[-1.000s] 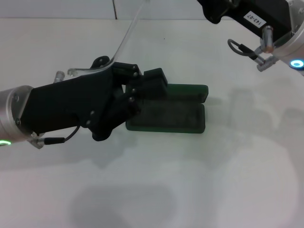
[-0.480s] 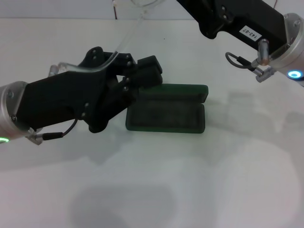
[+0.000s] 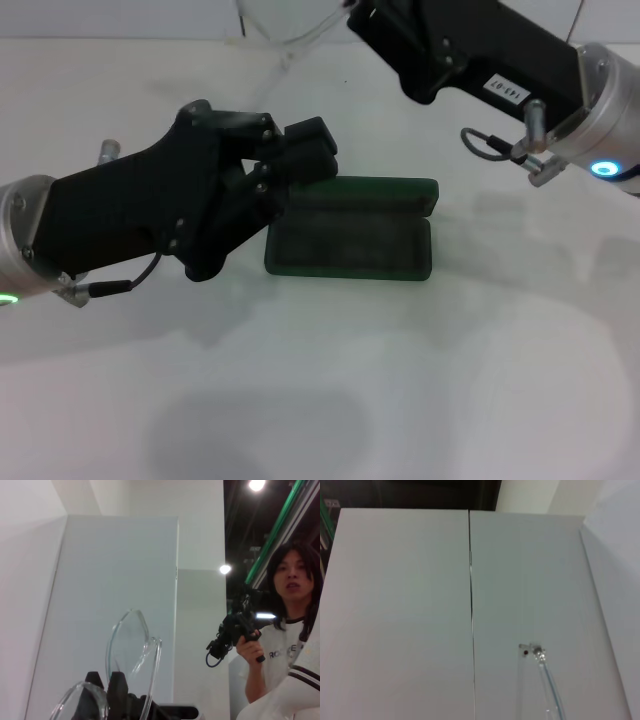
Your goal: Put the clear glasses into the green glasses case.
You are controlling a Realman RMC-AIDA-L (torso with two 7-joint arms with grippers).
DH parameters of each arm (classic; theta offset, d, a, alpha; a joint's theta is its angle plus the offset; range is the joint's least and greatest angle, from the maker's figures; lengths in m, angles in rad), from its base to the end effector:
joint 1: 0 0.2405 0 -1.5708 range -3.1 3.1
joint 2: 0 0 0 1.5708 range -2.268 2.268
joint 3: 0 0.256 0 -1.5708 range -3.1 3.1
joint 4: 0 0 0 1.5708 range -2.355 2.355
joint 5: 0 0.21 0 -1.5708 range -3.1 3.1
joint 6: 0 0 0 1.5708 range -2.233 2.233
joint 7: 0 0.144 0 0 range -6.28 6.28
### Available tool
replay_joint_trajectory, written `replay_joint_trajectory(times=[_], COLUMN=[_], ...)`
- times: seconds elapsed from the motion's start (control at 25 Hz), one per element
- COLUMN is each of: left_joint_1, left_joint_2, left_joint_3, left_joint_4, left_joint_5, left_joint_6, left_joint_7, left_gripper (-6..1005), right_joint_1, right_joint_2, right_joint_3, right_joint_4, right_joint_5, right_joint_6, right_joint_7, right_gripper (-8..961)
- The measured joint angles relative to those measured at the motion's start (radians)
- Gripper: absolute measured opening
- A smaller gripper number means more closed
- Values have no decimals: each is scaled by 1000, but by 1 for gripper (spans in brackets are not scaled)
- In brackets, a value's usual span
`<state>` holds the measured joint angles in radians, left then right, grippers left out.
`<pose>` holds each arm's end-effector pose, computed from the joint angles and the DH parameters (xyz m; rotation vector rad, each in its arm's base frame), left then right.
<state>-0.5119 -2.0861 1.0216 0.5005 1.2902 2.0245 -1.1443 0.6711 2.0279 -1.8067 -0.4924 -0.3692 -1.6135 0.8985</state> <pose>-0.1818 0.2763 0.0133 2.5944 0.0843 1.7212 0.1046 0.3340 -0.0141 -2.3870 0.0108 1.7914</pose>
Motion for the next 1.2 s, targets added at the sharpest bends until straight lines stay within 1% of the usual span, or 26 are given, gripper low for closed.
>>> replay_joint_trajectory(times=[0.32,1.2], left_joint_1=[0,1], left_joint_2=[-1,1], left_joint_3=[0,-24], left_joint_4=[-1,-16], left_joint_5=[0,0], left_joint_6=[0,-1], left_joint_7=[2,19], left_gripper=[81,82], right_joint_1=[-2,-7], right_joint_2=[0,0], right_joint_3=[-29,-24], right_joint_4=[0,1], right_joint_5=[2,30], right_joint_6=[15,17], right_joint_7=[-4,-39], right_gripper=[114,114])
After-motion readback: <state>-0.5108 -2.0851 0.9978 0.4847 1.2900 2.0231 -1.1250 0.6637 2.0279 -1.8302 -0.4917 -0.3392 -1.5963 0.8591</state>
